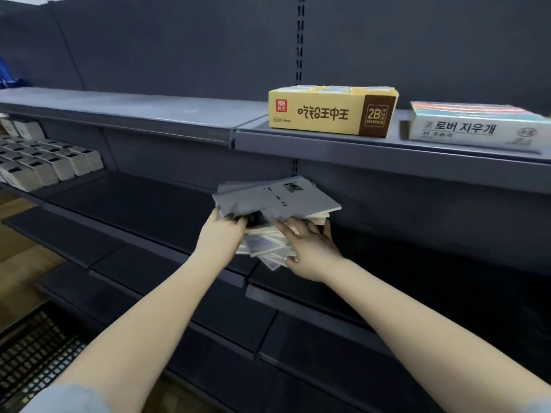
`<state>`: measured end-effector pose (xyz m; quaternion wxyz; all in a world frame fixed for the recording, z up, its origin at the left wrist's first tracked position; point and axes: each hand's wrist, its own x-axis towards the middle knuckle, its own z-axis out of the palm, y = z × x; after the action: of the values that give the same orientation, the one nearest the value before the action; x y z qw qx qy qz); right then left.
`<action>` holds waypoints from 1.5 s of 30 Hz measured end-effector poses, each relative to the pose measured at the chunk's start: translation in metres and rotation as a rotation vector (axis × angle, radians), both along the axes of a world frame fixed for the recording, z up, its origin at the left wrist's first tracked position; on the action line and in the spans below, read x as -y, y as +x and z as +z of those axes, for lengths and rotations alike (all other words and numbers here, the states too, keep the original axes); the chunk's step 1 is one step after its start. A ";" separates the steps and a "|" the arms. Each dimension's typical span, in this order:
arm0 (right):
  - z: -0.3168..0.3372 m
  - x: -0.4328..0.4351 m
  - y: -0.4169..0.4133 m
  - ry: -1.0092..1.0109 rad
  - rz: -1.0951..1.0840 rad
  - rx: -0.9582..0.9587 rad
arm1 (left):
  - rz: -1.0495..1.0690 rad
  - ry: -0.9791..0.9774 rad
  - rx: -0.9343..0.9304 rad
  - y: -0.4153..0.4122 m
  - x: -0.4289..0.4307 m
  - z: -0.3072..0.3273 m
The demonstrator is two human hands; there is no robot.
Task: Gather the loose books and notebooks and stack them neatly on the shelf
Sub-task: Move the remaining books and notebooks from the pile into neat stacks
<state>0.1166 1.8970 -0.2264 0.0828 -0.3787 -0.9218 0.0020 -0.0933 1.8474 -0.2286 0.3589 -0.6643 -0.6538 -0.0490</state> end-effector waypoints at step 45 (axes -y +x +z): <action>0.002 0.025 0.114 0.210 -0.141 0.106 | -0.242 -0.364 0.211 0.155 0.004 0.007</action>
<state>0.2306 1.8718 -0.2244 0.0730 -0.4316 -0.8910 -0.1206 0.0616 1.8431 -0.2218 0.1543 -0.7829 -0.6013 -0.0421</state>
